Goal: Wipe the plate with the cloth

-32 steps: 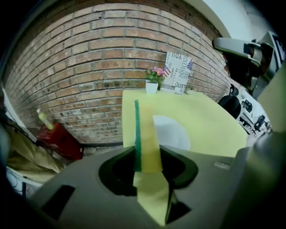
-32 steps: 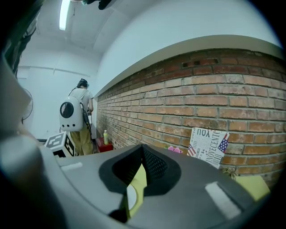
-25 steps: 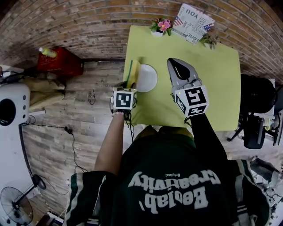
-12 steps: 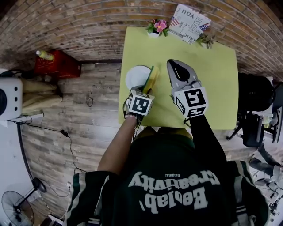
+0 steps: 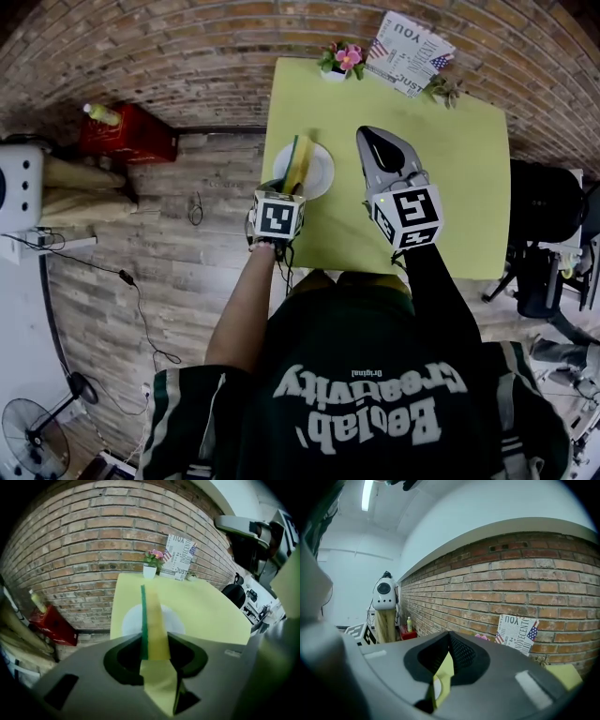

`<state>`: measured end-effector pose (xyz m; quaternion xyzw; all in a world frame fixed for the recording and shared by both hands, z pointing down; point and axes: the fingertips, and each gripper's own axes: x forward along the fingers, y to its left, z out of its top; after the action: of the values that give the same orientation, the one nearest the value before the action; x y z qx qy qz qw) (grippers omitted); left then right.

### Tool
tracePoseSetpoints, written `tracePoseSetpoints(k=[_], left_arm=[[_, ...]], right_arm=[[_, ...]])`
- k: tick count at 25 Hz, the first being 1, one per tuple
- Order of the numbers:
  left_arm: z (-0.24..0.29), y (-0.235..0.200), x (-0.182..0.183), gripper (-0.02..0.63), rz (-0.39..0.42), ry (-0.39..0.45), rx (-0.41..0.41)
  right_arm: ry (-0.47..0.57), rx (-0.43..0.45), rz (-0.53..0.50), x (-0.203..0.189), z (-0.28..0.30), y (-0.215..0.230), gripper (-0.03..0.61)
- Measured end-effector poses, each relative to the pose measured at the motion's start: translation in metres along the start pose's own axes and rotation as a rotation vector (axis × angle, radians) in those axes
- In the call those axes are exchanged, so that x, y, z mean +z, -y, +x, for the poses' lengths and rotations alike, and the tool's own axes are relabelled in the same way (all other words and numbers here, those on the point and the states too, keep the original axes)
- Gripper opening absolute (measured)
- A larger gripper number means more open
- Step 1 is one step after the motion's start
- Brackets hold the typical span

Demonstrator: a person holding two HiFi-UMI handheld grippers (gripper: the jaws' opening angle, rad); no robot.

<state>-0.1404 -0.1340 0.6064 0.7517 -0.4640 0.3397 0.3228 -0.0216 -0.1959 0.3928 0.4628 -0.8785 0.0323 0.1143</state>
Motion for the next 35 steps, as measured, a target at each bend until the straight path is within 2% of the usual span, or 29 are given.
tracePoseSetpoints(k=[6,10,15,19,26,31,35], left_arm=[[-0.009,-0.031,-0.005,0.140,-0.067,0.013,0.043],[-0.011,-0.029,-0.003,0.140,-0.053,0.017,0.056],[-0.034,-0.018,0.019,0.140,-0.032,0.088,0.090],[-0.071,-0.010,0.055,0.138,-0.013,0.220,0.177],[-0.143,0.028,0.119,0.138,0.116,0.511,0.306],[-0.183,0.059,0.134,0.138,0.167,0.665,0.335],[-0.204,0.078,0.138,0.138,0.204,0.729,0.344]], right_arm=[[0.009,0.016,0.005,0.001,0.005,-0.006,0.014],[0.011,0.043,0.000,-0.001,0.006,-0.011,0.014],[0.022,0.073,-0.003,0.003,0.002,-0.003,0.014],[0.033,0.106,-0.002,0.009,-0.008,0.005,0.014],[0.081,0.129,0.007,0.014,-0.037,0.022,0.013],[0.117,0.110,-0.004,0.017,-0.056,0.030,0.014],[0.138,0.100,-0.019,0.022,-0.071,0.034,0.012]])
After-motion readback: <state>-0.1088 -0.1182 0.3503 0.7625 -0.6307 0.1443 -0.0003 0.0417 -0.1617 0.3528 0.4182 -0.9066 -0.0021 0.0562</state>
